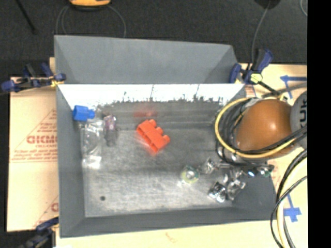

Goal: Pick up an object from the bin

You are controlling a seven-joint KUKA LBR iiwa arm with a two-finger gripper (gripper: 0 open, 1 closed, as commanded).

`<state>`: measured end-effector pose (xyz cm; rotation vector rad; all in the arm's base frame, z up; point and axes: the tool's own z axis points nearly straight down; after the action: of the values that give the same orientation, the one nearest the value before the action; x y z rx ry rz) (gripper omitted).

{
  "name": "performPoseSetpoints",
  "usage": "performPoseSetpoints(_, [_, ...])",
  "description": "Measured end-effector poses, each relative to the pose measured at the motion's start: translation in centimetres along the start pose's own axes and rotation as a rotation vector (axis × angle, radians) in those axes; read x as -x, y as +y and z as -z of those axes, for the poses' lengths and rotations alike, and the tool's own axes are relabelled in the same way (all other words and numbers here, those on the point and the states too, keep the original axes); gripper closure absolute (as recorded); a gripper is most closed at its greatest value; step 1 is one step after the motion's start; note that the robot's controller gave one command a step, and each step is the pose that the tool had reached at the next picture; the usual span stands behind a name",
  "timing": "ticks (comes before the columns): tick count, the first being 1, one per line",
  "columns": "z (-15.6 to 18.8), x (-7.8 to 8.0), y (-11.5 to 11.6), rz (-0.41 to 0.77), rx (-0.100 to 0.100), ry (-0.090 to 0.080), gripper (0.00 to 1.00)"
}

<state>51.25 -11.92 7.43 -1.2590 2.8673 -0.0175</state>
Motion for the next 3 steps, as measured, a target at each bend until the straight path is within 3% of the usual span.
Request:
performPoseSetpoints(1, [0.2,0.3,0.1,0.000,0.000,-0.006,1.00])
performPoseSetpoints(2, [1.0,0.3,-0.2,-0.007,0.009,0.002,1.00])
performPoseSetpoints(3, [8.4,0.5,-0.5,-0.011,0.005,-0.001,1.00])
